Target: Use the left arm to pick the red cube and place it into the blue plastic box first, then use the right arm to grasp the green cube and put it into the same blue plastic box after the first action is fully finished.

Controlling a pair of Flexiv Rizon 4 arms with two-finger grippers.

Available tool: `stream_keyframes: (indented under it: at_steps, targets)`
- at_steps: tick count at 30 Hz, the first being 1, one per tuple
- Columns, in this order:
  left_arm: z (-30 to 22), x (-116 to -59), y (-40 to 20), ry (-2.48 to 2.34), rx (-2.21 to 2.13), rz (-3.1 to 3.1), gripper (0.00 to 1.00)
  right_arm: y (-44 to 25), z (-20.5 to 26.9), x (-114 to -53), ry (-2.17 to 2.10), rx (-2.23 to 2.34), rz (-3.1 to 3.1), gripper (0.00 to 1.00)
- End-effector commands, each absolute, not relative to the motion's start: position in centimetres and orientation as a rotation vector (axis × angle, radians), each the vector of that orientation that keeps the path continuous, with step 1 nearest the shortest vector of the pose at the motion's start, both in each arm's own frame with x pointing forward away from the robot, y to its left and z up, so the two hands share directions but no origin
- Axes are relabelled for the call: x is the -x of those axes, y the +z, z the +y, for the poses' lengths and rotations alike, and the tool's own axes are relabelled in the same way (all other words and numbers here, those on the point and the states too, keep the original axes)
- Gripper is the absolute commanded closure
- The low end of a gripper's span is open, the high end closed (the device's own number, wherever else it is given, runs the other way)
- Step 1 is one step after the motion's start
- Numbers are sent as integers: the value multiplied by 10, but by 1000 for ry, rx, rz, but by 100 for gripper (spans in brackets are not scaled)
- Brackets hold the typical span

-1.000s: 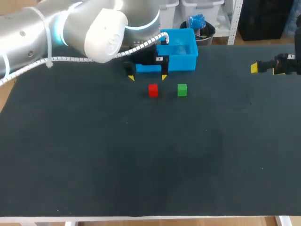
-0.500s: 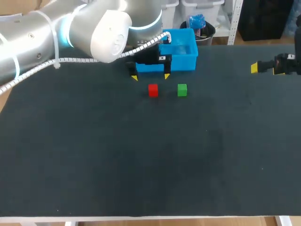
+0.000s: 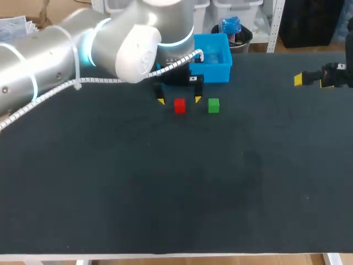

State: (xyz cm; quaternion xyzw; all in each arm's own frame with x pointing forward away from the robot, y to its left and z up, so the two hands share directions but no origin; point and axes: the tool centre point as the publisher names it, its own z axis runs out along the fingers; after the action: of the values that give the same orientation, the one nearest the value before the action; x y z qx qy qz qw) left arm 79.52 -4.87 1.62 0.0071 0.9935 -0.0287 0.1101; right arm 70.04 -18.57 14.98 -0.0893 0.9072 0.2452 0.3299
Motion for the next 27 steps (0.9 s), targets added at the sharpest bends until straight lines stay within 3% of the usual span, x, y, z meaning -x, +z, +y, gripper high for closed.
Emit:
stream_keyframes:
  at_steps: [1,27]
  targets:
    - [-51,-798,10,-80,-22,2927,0,150,-186,-700,641,234,2373,0]
    - [-45,-793,-5,-47,26,2944,0,150,-186,-700,641,234,2373,0]
